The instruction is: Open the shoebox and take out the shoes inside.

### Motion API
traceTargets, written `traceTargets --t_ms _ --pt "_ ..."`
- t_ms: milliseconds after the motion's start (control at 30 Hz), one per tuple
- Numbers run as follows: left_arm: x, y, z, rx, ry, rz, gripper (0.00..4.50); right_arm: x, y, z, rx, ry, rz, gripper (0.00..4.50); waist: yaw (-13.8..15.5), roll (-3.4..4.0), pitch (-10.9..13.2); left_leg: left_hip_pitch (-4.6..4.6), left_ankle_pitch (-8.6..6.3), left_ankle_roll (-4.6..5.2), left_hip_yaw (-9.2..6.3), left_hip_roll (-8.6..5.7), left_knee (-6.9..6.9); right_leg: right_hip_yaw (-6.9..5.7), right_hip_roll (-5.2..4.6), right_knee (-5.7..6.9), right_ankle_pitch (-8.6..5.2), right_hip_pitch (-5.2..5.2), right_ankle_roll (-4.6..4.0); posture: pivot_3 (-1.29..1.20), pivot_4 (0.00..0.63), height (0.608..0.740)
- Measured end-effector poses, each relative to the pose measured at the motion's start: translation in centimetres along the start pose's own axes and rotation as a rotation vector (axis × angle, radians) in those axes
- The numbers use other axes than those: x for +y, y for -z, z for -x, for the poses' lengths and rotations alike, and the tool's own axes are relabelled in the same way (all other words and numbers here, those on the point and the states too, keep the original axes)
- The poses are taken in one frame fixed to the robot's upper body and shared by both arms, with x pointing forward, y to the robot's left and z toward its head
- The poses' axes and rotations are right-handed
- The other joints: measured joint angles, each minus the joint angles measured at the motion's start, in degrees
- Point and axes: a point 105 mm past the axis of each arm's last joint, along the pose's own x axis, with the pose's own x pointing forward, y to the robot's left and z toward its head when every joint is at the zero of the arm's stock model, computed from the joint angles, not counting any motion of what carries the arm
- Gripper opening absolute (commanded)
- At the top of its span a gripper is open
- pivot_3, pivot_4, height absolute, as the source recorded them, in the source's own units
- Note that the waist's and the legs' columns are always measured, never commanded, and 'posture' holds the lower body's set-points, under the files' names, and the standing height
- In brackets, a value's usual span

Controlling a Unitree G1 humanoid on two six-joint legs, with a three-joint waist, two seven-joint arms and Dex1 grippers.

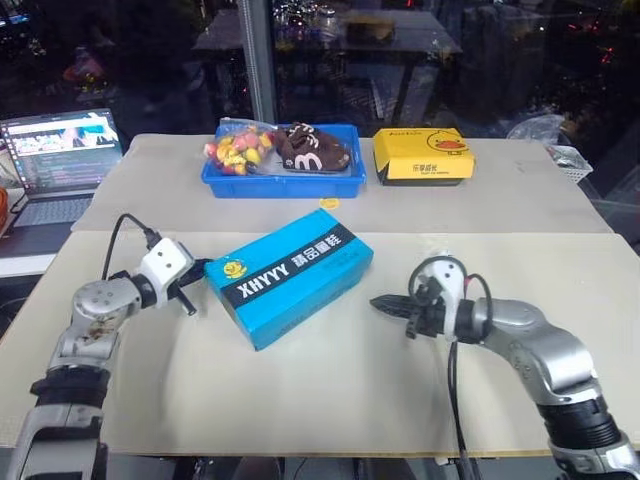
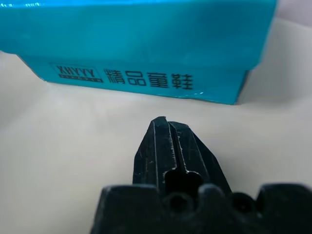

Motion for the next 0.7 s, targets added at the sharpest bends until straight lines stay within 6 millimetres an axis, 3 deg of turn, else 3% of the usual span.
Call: traceTargets --t_ms 100,200,300,400,500,700 --pt "-0.1 -0.4 -1.3 -0.006 0.042 -0.023 0.00 -0.1 0.3 -1.9 0.000 -0.016 0.003 0.03 -0.19 0.00 0.00 0.02 0.01 0.01 0.00 0.00 0.01 0.02 0.03 0.05 0.01 0.00 0.00 0.00 0.150 0.740" --pt "-1.5 -1.0 -3.0 -0.023 0.140 -0.061 0.00 -0.5 -0.4 -3.9 -0.026 -0.025 0.027 0.03 -0.13 0.00 0.00 0.01 0.01 0.01 0.00 -0.01 0.03 0.03 0.04 0.06 0.06 0.00 -0.04 0.00 0.150 0.740" --pt "-3.7 -2.4 -4.2 -0.078 0.262 -0.053 0.00 -2.9 -1.2 -5.1 -0.024 0.044 0.098 0.03 0.10 0.00 0.00 0.00 0.02 0.01 0.00 -0.04 0.05 0.02 0.01 0.05 0.22 0.04 -0.26 0.00 0.150 0.740" --pt "-5.6 -3.2 -4.6 -0.110 0.340 -0.014 0.00 -4.9 -1.6 -5.3 -0.024 0.104 0.129 0.03 0.17 0.00 0.00 0.00 0.02 0.02 0.00 -0.03 0.07 0.02 0.01 0.05 0.23 0.04 -0.27 0.00 0.150 0.740" --pt "-9.7 -5.2 -4.0 -0.172 0.510 0.051 0.00 -7.3 -2.0 -5.0 -0.023 0.184 0.155 0.03 -0.03 0.01 0.00 -0.01 0.02 0.02 0.00 -0.03 0.07 0.04 0.00 0.09 0.24 0.02 -0.28 0.00 0.150 0.740" --pt "-14.3 -8.1 -3.7 -0.209 0.606 0.215 0.00 -8.8 -1.8 -2.8 -0.001 0.200 0.184 0.03 -0.18 0.02 0.03 -0.01 0.01 0.02 -0.01 -0.01 0.07 0.05 0.03 0.12 0.24 0.00 -0.28 0.00 0.150 0.740"
